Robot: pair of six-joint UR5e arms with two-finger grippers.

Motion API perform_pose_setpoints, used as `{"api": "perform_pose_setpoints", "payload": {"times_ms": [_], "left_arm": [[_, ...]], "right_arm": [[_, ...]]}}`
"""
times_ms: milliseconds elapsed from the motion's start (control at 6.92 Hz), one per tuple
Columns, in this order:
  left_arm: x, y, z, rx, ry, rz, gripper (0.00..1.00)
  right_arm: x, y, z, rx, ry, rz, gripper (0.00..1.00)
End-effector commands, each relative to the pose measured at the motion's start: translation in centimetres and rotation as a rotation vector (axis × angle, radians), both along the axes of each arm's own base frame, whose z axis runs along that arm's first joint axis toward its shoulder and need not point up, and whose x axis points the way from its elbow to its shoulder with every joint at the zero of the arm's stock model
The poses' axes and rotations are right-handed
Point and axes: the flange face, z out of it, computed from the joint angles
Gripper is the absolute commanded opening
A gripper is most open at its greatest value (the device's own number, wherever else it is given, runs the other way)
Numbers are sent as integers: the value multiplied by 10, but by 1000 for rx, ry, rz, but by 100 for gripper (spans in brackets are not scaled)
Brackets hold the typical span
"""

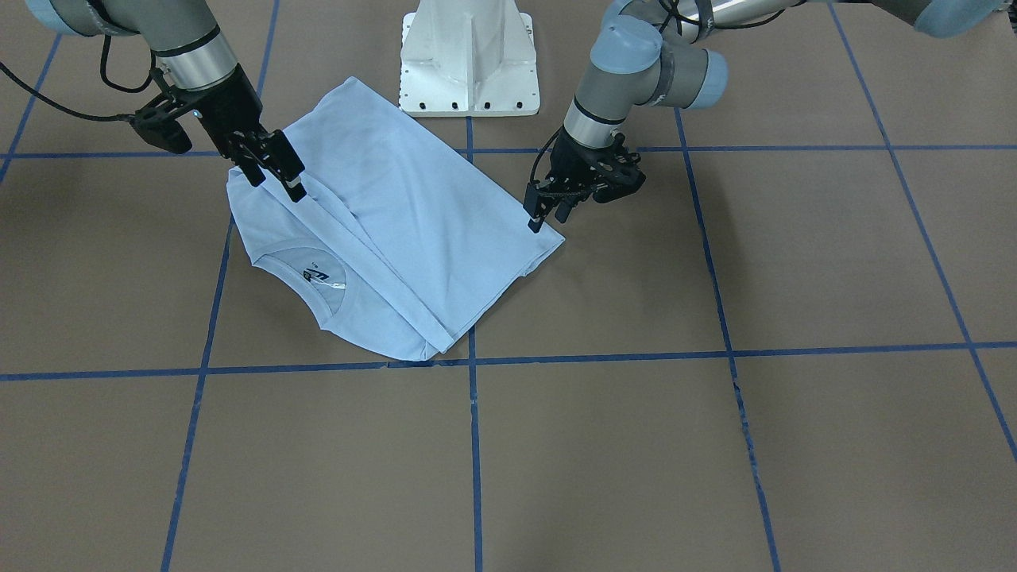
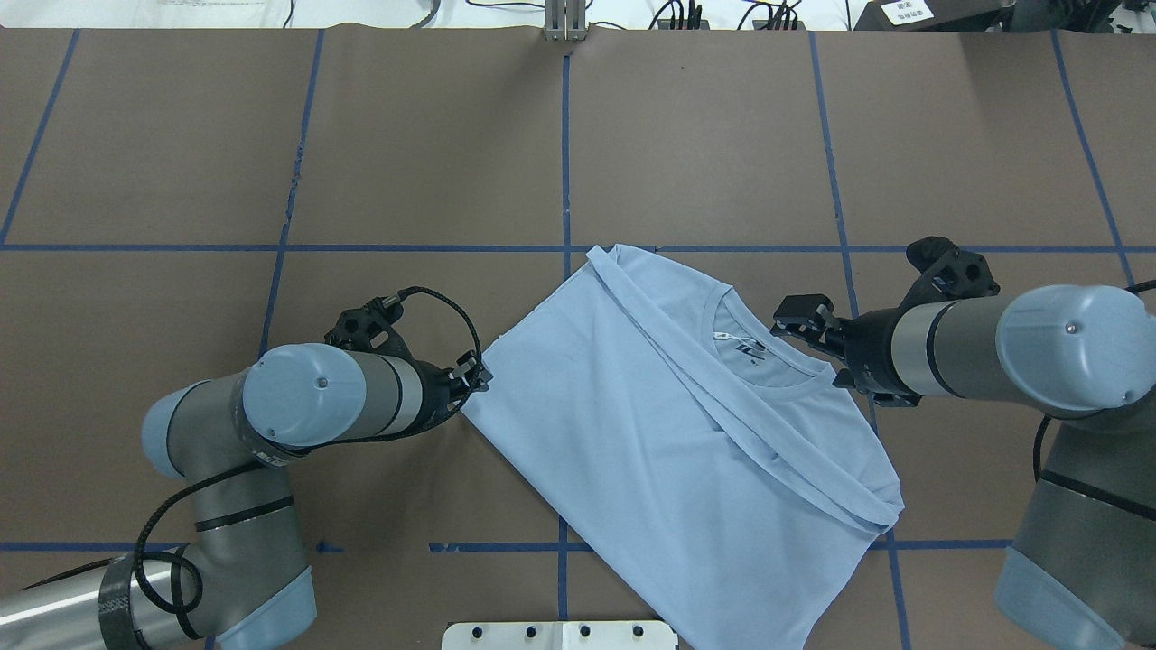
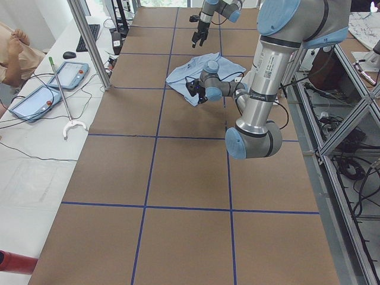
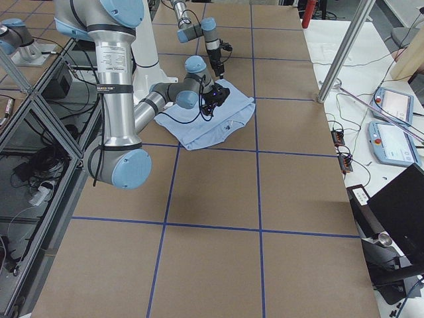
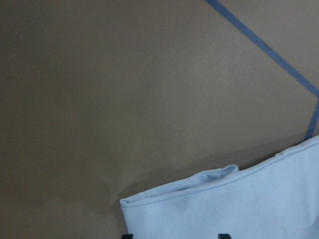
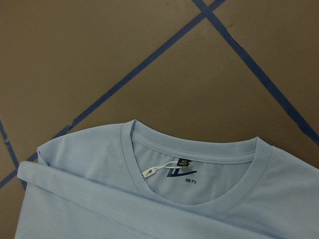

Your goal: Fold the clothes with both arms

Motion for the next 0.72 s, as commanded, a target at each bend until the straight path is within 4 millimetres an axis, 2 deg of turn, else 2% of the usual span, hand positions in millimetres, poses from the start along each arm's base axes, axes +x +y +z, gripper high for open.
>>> {"api": "perform_pose_setpoints", "payload": {"times_ms": [0, 145, 289, 434, 578], "left_arm": [[10, 4, 6, -10, -13, 5, 60], [11, 2, -1, -4, -6, -5, 29], [16, 3, 4, -3, -17, 2, 0], [23, 0, 13, -6, -38, 2, 0], [16, -2, 4, 4, -24, 2, 0]], "right_arm": [[1, -9, -1, 1, -2, -2, 100], [2, -10, -1, 1, -2, -1, 100], [2, -10, -1, 1, -2, -1, 100], [2, -10, 1, -2, 2, 1, 100], [2, -10, 1, -1, 2, 2, 100]]}}
